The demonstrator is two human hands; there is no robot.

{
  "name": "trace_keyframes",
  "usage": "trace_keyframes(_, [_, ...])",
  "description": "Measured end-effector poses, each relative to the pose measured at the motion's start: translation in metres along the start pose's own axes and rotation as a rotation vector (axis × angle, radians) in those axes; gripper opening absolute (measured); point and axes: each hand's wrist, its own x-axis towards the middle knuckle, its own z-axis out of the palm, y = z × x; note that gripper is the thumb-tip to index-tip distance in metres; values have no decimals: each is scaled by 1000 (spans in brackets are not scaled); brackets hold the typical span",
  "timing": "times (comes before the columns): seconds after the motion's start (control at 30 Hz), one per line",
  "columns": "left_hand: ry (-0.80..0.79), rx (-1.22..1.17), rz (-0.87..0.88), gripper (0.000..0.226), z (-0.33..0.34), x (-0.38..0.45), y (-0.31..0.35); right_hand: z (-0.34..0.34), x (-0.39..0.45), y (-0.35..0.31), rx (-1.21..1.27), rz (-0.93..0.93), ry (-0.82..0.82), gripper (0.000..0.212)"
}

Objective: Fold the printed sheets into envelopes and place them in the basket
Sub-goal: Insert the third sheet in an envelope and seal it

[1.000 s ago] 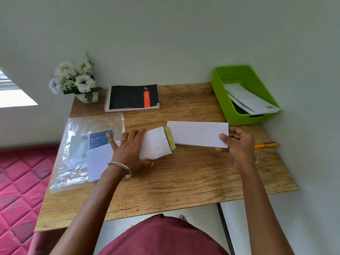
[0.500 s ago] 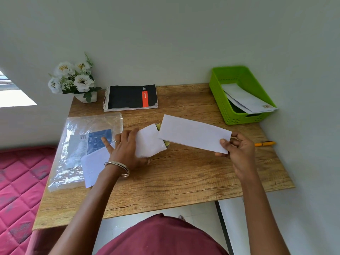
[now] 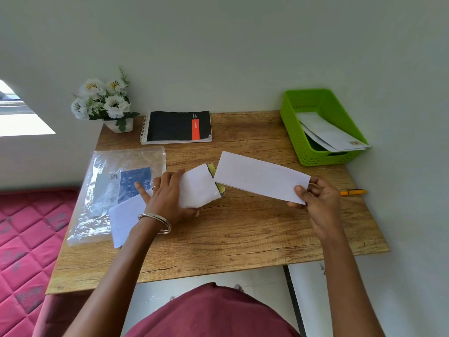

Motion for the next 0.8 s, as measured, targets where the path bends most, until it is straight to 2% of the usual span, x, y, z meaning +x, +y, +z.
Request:
trace_keyframes(0.47, [-13, 54, 16, 106, 1, 0, 6, -4, -2, -1, -51, -57, -23, 30])
trace_keyframes(0.8, [-7, 183, 148, 111, 1, -2, 16, -8, 6, -6, -157, -115, -93, 32])
